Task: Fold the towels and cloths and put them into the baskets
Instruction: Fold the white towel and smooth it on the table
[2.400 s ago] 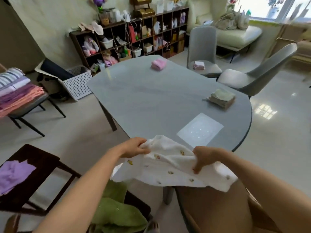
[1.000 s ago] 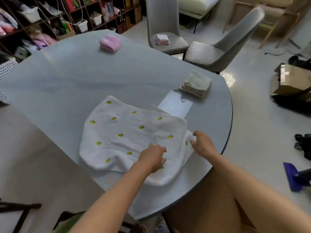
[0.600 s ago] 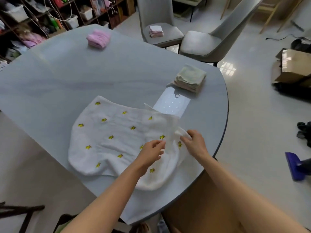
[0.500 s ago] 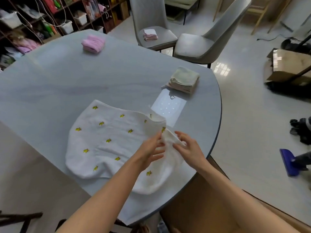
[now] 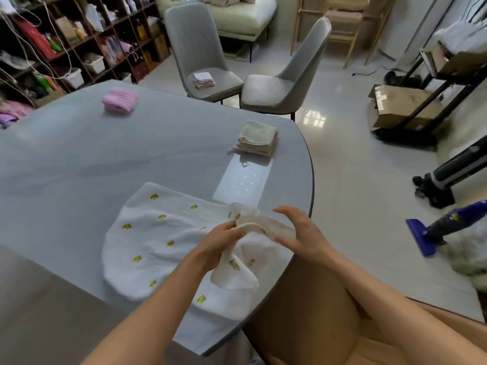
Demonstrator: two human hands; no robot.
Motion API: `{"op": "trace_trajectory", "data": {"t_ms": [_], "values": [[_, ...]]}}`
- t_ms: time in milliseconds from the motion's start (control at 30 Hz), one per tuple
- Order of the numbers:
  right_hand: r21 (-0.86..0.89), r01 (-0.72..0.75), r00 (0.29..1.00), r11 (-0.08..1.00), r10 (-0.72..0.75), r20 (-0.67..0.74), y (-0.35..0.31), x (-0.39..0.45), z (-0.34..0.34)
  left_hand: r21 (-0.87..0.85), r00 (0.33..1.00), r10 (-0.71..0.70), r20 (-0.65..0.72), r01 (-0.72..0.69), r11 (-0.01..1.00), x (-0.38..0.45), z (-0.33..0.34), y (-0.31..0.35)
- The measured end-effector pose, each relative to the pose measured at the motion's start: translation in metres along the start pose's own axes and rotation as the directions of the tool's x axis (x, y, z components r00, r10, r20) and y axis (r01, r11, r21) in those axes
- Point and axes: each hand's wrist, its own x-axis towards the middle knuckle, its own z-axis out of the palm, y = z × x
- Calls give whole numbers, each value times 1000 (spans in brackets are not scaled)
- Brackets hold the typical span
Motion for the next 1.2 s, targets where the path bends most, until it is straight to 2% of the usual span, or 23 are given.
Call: {"op": "trace_trajectory", "data": {"t_ms": [67,133,200,267,333,433,467,533,567,633,767,867,933,1000,1033,1100,1200], "values": [[-88,85,988,993,-72,140,0,0,9,16,1000,7,23,-8,1000,-4,-3,2],[-116,100,988,988,-84,130,-5,3,22,30,1000,9,18,-10,999,-10,-7,5],[-50,56,994,997,-51,92,-14,8,29,74,1000,12,15,-13,997,-15,-9,8],[6,54,987,999,-54,154,-22,13,32,117,1000,8,13,-10,993,-19,-12,9],[47,122,966,991,-130,224,-25,14,30,143,1000,10,17,-12,990,-23,-15,9],[82,215,965,973,-224,133,-26,6,21,140,1000,31,-8,-29,990,-24,-20,8],[35,249,967,968,-251,53,-24,2,18,142,999,31,-24,-27,990,-24,-21,8],[-187,330,928,925,-355,-115,-20,-7,13,148,998,24,-50,-16,989,-22,-19,6],[-300,356,896,885,-415,-161,-17,-11,13,150,998,18,-60,-9,989,-19,-17,6],[-452,381,855,807,-493,-160,-11,-19,14,166,997,-2,-82,16,986,-17,-9,6],[-417,270,928,868,-349,-127,-1,-26,16,210,998,-26,-65,40,977,-20,0,9],[-420,217,943,881,-300,-142,1,-28,19,220,998,-54,-26,58,974,-27,3,10],[-335,160,961,929,-224,-161,-3,-29,16,254,998,-62,-19,65,965,-31,3,9],[-214,43,984,976,-79,-161,-3,-29,11,359,998,-63,-14,64,931,-32,1,7],[-215,19,988,976,-51,-144,-1,-28,8,447,998,-69,-4,64,892,-32,0,6],[-350,48,988,935,-96,-120,6,-31,-1,596,992,-118,41,71,800,-31,7,7],[-548,54,969,835,-177,-174,17,-42,-27,594,947,-233,223,57,802,-33,40,19]]}}
